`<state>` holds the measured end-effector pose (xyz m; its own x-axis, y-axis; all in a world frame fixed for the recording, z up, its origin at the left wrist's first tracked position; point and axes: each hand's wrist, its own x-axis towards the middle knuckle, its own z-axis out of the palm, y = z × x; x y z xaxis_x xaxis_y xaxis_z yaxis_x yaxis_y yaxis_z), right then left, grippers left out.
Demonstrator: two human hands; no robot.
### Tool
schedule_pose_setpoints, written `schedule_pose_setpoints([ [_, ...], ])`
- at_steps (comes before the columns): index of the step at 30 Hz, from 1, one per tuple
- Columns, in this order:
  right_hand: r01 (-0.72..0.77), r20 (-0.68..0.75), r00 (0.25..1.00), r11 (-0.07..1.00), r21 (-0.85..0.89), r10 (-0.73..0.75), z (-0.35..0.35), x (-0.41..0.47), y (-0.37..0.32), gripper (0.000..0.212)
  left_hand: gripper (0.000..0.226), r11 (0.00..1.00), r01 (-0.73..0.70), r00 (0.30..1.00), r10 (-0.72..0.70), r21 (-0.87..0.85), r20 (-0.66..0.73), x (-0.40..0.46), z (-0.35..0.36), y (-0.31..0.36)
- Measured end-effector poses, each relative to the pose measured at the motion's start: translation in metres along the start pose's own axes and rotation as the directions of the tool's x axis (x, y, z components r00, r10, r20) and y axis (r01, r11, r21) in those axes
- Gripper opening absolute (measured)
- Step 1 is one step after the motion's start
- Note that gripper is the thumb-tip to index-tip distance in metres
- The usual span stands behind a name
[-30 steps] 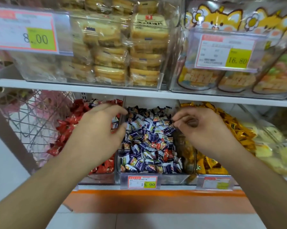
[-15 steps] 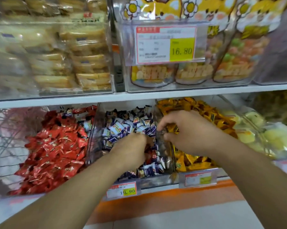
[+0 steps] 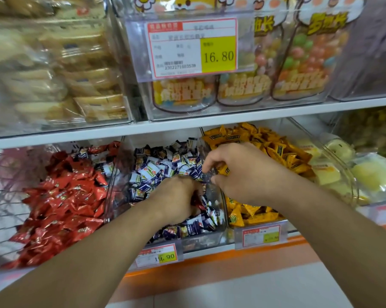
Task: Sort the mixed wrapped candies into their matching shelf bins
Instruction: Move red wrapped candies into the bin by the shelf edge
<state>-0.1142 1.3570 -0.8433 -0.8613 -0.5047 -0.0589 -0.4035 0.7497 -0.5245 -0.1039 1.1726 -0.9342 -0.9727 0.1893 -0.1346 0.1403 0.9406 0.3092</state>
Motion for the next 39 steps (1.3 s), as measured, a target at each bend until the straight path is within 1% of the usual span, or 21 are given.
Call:
schedule_pose_setpoints([
  [5, 0.008, -0.007, 1.0, 1.0, -0.019, -0.009, 0.001, 0.0, -0.001, 0.021, 0.024, 0.998, 0.03, 0.999, -0.033, -0.051, -0.043, -0.01, -0.002, -0.003],
  [7, 0.013, 0.0, 1.0, 0.999, -0.032, -0.013, 0.001, 0.0, 0.0, 0.022, 0.021, 0.994, 0.043, 0.996, -0.051, -0.102, -0.073, -0.015, -0.004, -0.004],
  [10, 0.017, -0.008, 1.0, 0.999, -0.032, -0.018, 0.002, 0.001, 0.0, 0.022, 0.02, 0.976, 0.066, 0.981, -0.102, -0.209, -0.166, -0.025, -0.011, -0.005],
  [13, 0.027, -0.02, 0.999, 0.998, -0.055, -0.028, 0.003, 0.002, -0.001, 0.023, 0.018, 0.943, 0.06, 0.941, -0.163, -0.327, -0.296, -0.041, -0.023, -0.006],
  [16, 0.059, -0.035, 0.997, 0.993, -0.105, -0.063, 0.006, 0.003, -0.004, 0.025, 0.019, 0.874, 0.046, 0.899, -0.248, -0.484, -0.362, -0.059, -0.034, -0.007],
  [20, 0.156, -0.097, 0.982, 0.984, -0.087, -0.164, 0.014, -0.001, -0.019, 0.031, 0.018, 0.706, 0.034, 0.876, -0.361, -0.707, -0.319, -0.082, -0.046, -0.006],
  [22, 0.209, -0.101, 0.972, 0.976, -0.059, -0.214, 0.02, -0.003, -0.028, 0.023, 0.017, 0.654, 0.01, 0.868, -0.382, -0.756, -0.318, -0.096, -0.051, -0.001],
  [24, 0.251, -0.108, 0.96, 0.966, -0.057, -0.256, 0.025, -0.004, -0.033, 0.01, 0.017, 0.652, 0.0, 0.854, -0.394, -0.758, -0.34, -0.11, -0.056, -0.002],
  [25, 0.258, -0.109, 0.958, 0.964, -0.059, -0.263, 0.027, -0.004, -0.034, 0.008, 0.017, 0.669, 0.001, 0.839, -0.405, -0.744, -0.362, -0.116, -0.06, -0.007],
  [26, 0.254, -0.105, 0.96, 0.966, -0.053, -0.259, 0.027, -0.003, -0.034, 0.01, 0.018, 0.688, 0.004, 0.812, -0.426, -0.726, -0.399, -0.123, -0.065, -0.014],
  [28, 0.242, -0.094, 0.965, 0.969, -0.052, -0.246, 0.029, -0.002, -0.031, 0.017, 0.017, 0.737, 0.019, 0.707, -0.488, -0.676, -0.512, -0.133, -0.076, -0.032],
  [29, 0.238, -0.091, 0.966, 0.969, -0.07, -0.243, 0.03, 0.0, -0.029, 0.02, 0.016, 0.776, 0.061, 0.651, -0.508, -0.628, -0.564, -0.138, -0.083, -0.041],
  [30, 0.226, -0.086, 0.968, 0.97, -0.093, -0.234, 0.031, 0.001, -0.027, 0.021, 0.016, 0.818, 0.137, 0.615, -0.512, -0.558, -0.6, -0.143, -0.088, -0.047],
  [31, 0.212, -0.079, 0.972, 0.97, -0.115, -0.222, 0.032, 0.003, -0.025, 0.022, 0.02, 0.852, 0.229, 0.603, -0.504, -0.471, -0.618, -0.147, -0.091, -0.051],
  [32, 0.204, -0.068, 0.974, 0.969, -0.136, -0.214, 0.033, 0.004, -0.023, 0.024, 0.027, 0.872, 0.302, 0.616, -0.488, -0.386, -0.619, -0.149, -0.091, -0.054],
  [33, 0.203, -0.056, 0.975, 0.967, -0.157, -0.214, 0.033, 0.006, -0.021, 0.025, 0.031, 0.888, 0.332, 0.645, -0.46, -0.319, -0.61, -0.151, -0.091, -0.055],
  [34, 0.205, -0.043, 0.976, 0.963, -0.177, -0.215, 0.034, 0.007, -0.018, 0.026, 0.033, 0.912, 0.311, 0.683, -0.41, -0.268, -0.604, -0.151, -0.09, -0.053],
  [36, 0.195, -0.024, 0.979, 0.96, -0.203, -0.204, 0.033, 0.01, -0.016, 0.027, 0.032, 0.965, 0.187, 0.765, -0.261, -0.185, -0.589, -0.148, -0.083, -0.046],
  [39, 0.165, -0.015, 0.985, 0.963, -0.211, -0.172, 0.029, 0.012, -0.015, 0.03, 0.029, 0.99, 0.027, 0.867, -0.093, -0.139, -0.489, -0.135, -0.069, -0.035],
])
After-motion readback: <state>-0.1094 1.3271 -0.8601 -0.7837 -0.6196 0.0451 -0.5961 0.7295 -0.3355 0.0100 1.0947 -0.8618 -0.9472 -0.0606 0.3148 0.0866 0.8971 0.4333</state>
